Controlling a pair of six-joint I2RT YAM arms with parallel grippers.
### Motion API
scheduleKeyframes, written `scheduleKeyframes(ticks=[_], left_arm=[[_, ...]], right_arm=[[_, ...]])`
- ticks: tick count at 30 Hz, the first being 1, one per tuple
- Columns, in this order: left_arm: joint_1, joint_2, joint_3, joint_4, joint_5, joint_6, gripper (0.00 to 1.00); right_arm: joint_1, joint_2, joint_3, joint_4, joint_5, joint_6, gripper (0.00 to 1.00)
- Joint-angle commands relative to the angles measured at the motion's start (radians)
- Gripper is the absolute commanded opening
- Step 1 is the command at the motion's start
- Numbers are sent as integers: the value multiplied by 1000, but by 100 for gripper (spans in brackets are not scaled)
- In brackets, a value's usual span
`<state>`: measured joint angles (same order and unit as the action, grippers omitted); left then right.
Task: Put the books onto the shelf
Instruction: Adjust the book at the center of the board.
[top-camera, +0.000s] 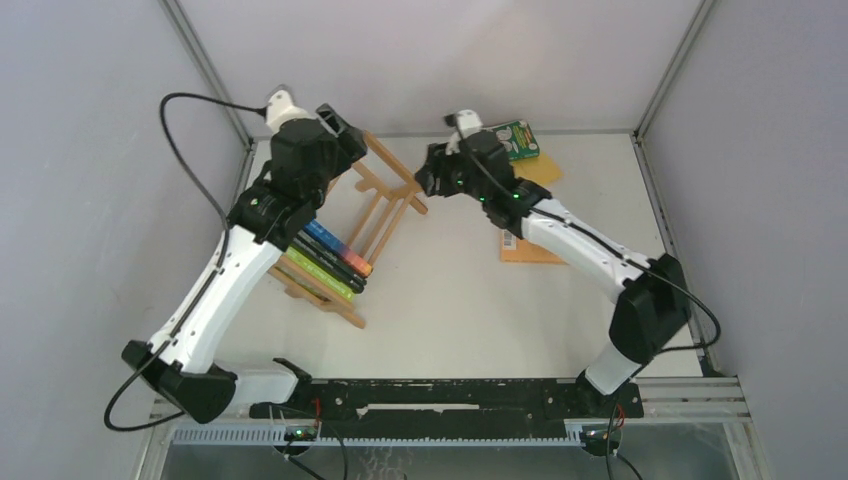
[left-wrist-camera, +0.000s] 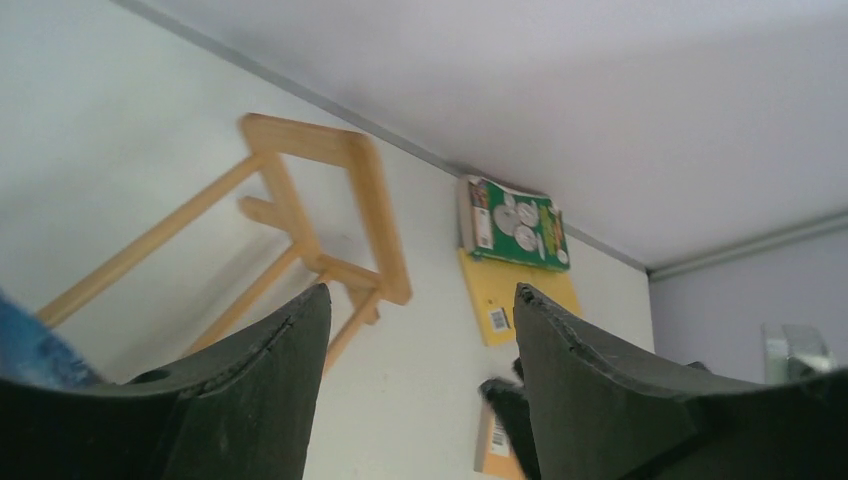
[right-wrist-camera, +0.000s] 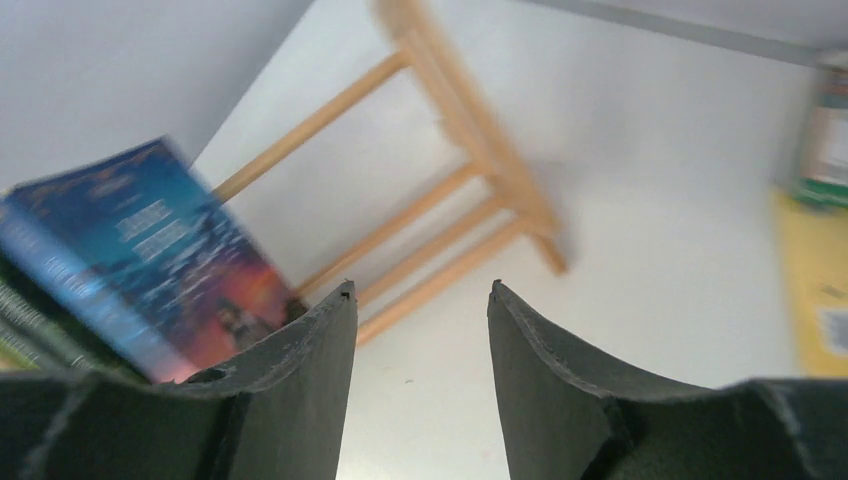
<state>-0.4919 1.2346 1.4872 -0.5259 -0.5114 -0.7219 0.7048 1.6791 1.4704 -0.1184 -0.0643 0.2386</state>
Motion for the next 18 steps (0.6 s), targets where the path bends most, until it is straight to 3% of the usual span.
scheduleKeyframes(ticks=[1, 5, 10, 18], left_arm=[[-70, 122, 113, 55, 77, 68, 72], [-122, 278, 193, 69, 191, 88, 74], [-184, 502, 334, 22, 314, 101, 74], [-250, 726, 463, -17, 424, 89, 75]], right_arm=[[-123, -139, -97, -43, 171, 131, 59], [-228, -216, -192, -120, 271, 190, 66], [-360, -321, -375, -93, 276, 286, 68], [-478, -336, -475, -139, 318, 324, 68]])
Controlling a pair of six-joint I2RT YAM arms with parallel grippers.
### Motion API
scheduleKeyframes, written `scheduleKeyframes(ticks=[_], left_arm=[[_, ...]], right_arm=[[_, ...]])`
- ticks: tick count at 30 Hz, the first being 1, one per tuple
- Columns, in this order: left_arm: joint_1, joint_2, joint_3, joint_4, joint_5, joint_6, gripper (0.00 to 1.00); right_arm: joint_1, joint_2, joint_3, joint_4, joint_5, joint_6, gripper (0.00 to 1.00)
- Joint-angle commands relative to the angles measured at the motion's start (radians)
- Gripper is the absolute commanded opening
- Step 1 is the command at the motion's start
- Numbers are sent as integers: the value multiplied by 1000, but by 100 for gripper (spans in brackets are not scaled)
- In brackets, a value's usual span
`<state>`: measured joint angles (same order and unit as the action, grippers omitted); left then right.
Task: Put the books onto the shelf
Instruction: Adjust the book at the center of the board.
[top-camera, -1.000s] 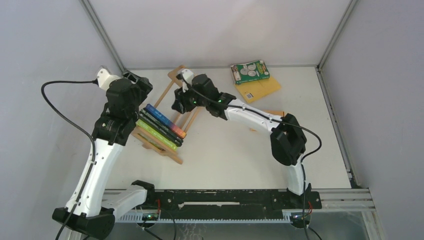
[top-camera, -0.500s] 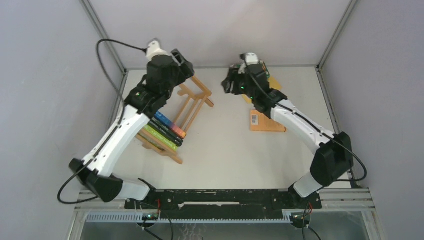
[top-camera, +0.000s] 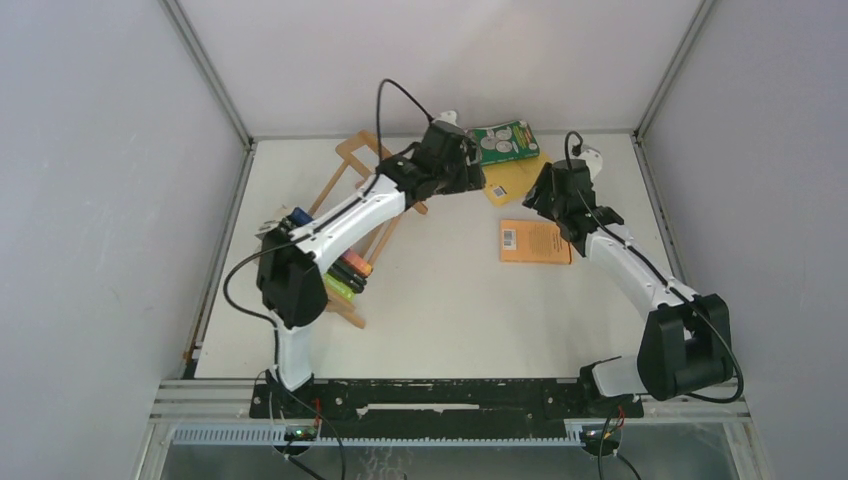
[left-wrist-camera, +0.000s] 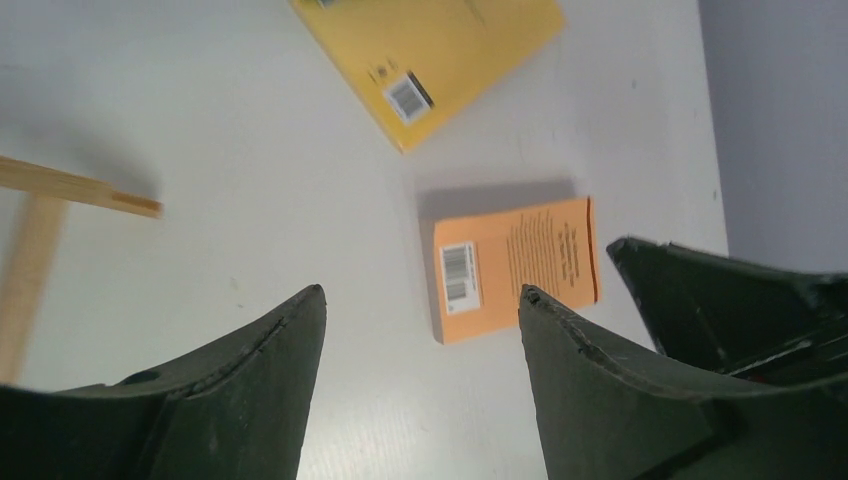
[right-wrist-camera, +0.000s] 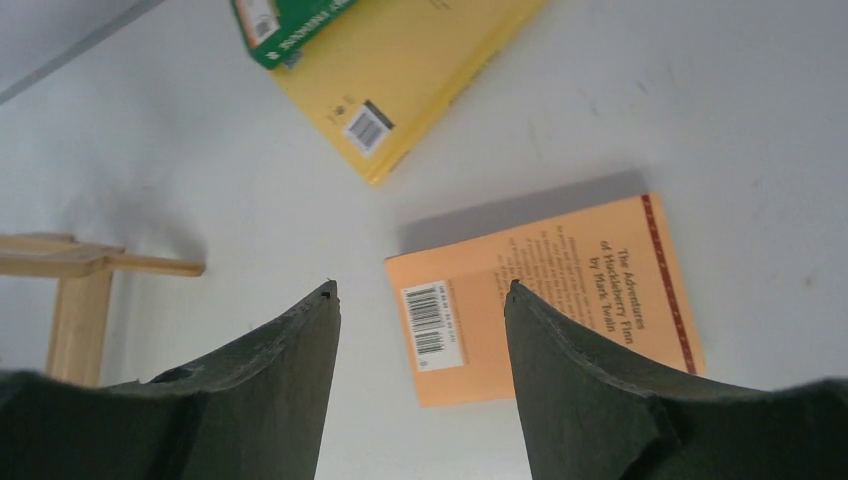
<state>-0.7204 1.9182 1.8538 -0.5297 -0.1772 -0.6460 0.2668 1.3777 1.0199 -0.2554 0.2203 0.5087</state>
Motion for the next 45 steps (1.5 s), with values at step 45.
scheduleKeyframes(ticks=[45], left_arm=[[-125, 401, 175, -11, 164, -81, 74]], right_arm=[[-367, 251, -178, 58, -206, 251, 67]])
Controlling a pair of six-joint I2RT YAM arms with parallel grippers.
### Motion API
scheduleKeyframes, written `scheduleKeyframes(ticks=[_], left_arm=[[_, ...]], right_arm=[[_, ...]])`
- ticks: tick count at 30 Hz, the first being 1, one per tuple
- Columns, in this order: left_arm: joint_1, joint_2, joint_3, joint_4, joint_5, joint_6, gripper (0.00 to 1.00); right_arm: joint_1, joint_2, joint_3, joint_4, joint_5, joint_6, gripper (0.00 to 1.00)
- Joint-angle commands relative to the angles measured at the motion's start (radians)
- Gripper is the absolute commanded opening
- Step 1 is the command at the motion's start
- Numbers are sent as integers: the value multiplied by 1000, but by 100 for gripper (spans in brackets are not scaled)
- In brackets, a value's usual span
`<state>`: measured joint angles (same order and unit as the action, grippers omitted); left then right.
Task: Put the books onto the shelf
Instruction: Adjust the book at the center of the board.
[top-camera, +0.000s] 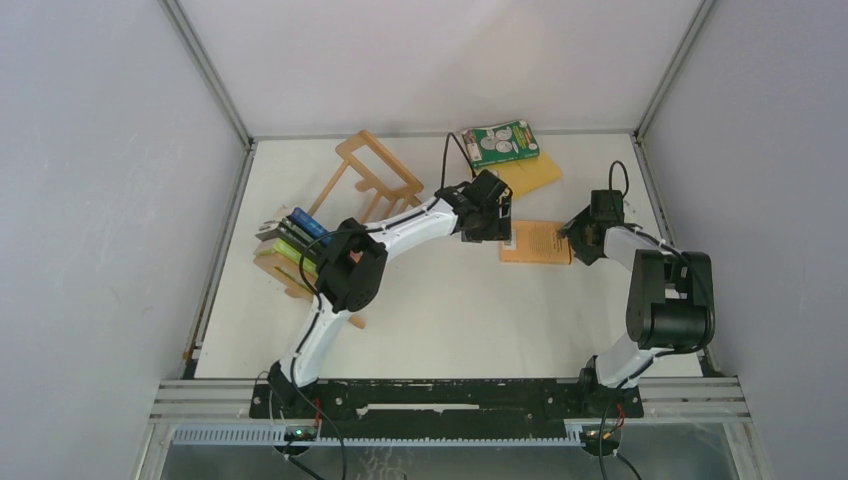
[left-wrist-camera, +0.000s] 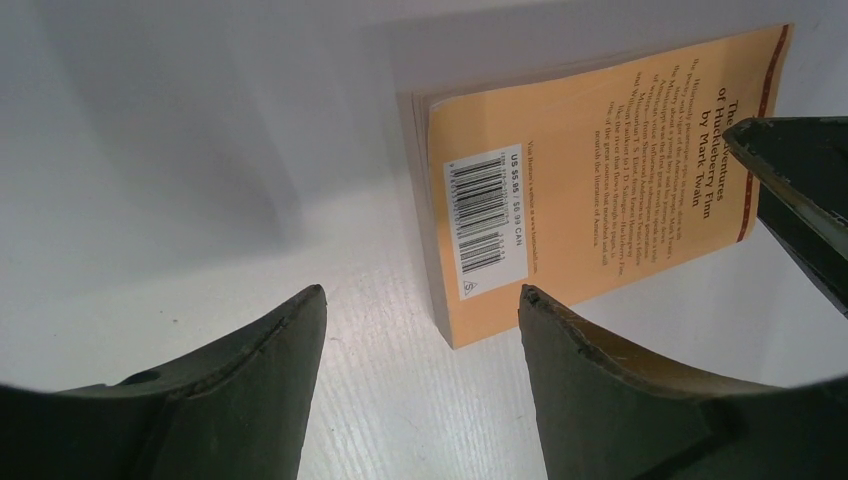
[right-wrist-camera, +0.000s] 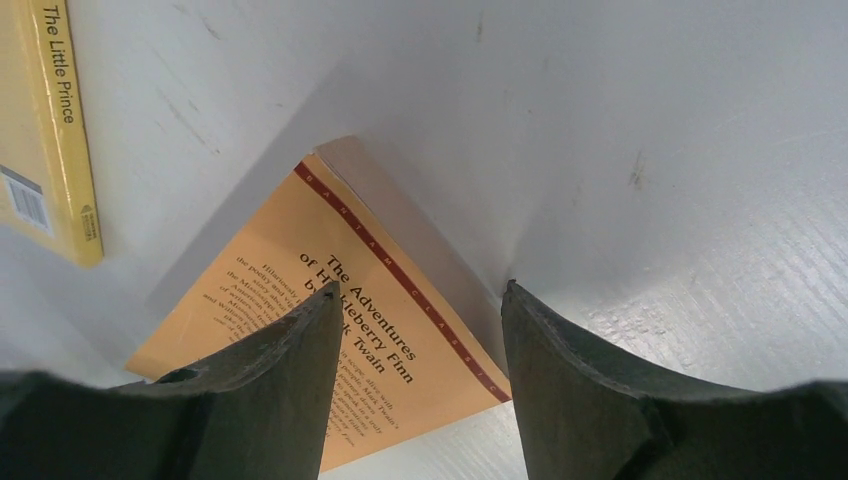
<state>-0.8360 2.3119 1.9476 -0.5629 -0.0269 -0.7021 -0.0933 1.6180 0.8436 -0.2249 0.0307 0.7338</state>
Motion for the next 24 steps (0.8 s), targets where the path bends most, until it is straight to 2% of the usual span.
scheduleKeyframes(ticks=[1, 24], left_arm=[[-9, 12, 82, 23, 15, -26, 74], [-76, 58, 34, 20, 95, -5, 72]], right_arm=[[-6, 10, -1, 27, -16, 27, 67], [-8, -119, -1, 26, 91, 64, 66]])
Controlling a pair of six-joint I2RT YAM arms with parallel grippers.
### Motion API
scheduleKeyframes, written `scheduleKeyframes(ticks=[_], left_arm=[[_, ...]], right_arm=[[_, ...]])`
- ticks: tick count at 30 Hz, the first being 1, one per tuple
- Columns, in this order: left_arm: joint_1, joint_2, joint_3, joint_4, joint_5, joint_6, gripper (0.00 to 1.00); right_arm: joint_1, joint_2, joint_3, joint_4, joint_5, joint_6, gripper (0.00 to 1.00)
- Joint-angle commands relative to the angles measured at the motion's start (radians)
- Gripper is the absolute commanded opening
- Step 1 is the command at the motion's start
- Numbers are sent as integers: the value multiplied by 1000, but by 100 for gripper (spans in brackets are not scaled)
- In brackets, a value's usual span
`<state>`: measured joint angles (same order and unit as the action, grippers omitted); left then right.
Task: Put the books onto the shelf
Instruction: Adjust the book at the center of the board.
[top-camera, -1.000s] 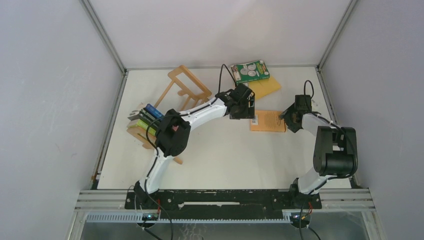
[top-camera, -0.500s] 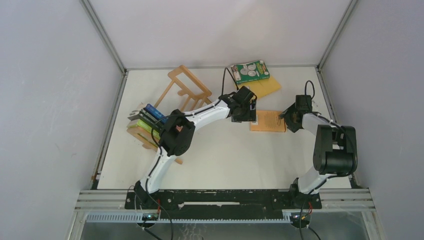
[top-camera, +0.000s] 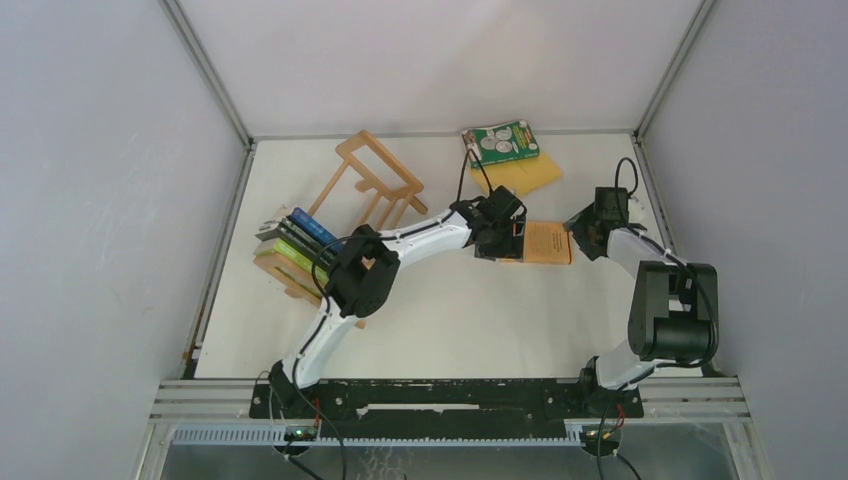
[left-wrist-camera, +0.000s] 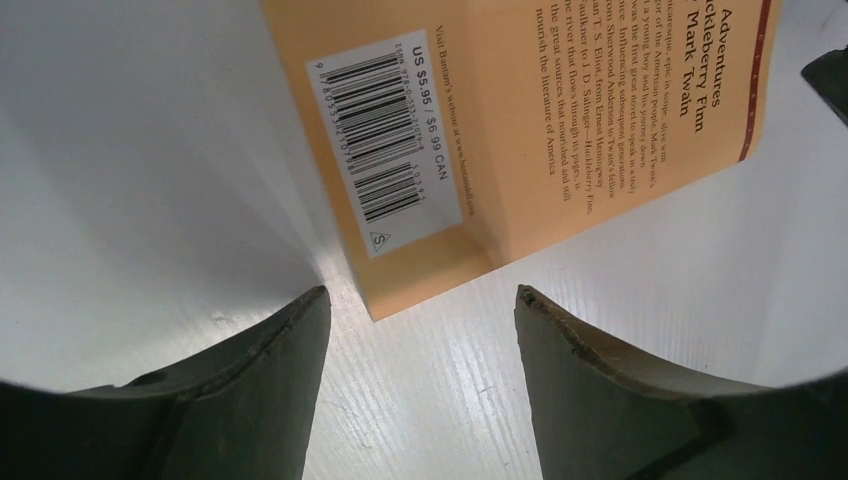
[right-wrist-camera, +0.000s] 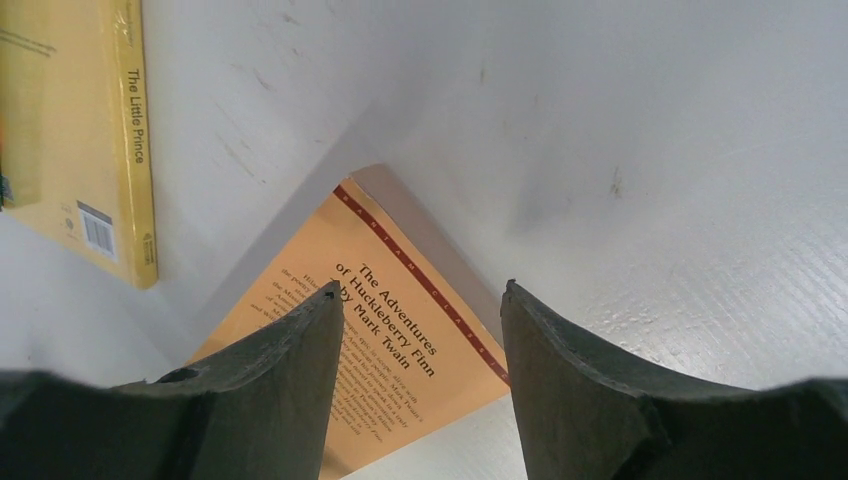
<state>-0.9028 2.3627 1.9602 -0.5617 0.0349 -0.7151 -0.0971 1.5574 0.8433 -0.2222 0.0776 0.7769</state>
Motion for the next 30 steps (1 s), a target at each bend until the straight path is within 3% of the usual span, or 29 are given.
scheduleKeyframes(ticks=[1, 21, 30], left_arm=[[-11, 7, 21, 21, 36, 8, 72], [-6, -21, -3, 12, -24, 17, 73], [14, -131, -50, 36, -125, 30, 76]], right_arm=[[-4, -63, -1, 27, 48, 21, 66], [22, -27, 0, 60, 36, -25, 66], [67, -37, 77, 44, 64, -65, 66]])
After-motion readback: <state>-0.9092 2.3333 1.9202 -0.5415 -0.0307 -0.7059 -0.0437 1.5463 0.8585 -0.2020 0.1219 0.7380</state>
